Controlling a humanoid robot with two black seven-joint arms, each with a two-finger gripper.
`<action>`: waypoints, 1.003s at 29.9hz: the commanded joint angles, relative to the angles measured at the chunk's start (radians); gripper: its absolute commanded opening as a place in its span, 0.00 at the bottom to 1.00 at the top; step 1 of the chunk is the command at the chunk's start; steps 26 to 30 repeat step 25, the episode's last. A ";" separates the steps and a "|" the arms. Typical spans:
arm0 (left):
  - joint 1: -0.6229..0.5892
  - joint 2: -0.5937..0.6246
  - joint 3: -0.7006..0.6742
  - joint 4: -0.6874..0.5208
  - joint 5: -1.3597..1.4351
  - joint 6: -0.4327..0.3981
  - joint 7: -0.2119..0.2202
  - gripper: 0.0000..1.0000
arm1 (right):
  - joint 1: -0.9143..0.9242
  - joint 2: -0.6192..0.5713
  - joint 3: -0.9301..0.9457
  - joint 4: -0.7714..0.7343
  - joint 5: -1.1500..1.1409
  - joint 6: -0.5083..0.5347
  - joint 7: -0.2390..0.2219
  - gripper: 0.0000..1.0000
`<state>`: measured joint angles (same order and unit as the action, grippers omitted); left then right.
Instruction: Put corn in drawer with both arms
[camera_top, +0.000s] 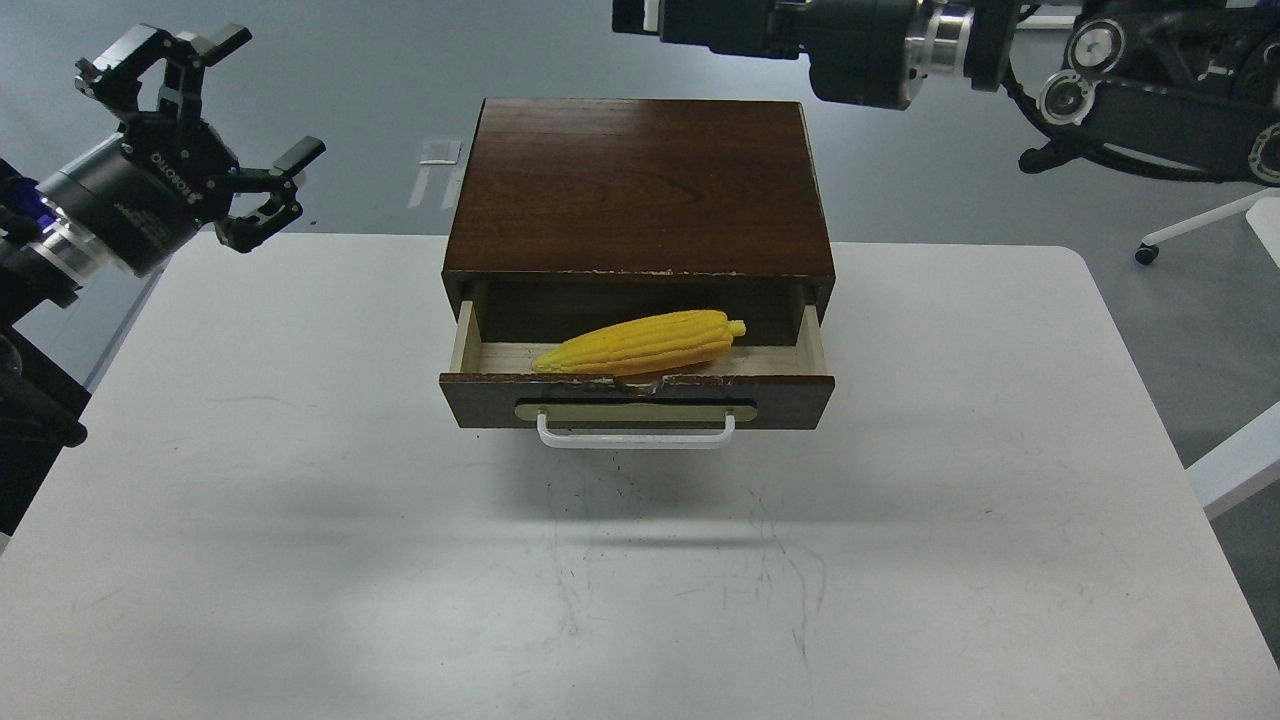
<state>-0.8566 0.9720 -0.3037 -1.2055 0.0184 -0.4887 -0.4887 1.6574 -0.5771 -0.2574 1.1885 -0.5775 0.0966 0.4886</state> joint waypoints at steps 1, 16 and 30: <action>0.001 -0.004 0.000 0.000 -0.002 0.000 0.000 0.99 | -0.205 -0.078 0.175 -0.001 0.062 -0.001 0.000 0.98; 0.042 -0.010 0.000 0.001 0.002 0.000 0.000 0.99 | -0.886 -0.012 0.694 -0.030 0.300 -0.086 0.000 0.98; 0.042 -0.010 0.000 0.000 0.002 0.000 0.000 0.99 | -0.926 0.023 0.698 -0.030 0.298 -0.086 0.000 1.00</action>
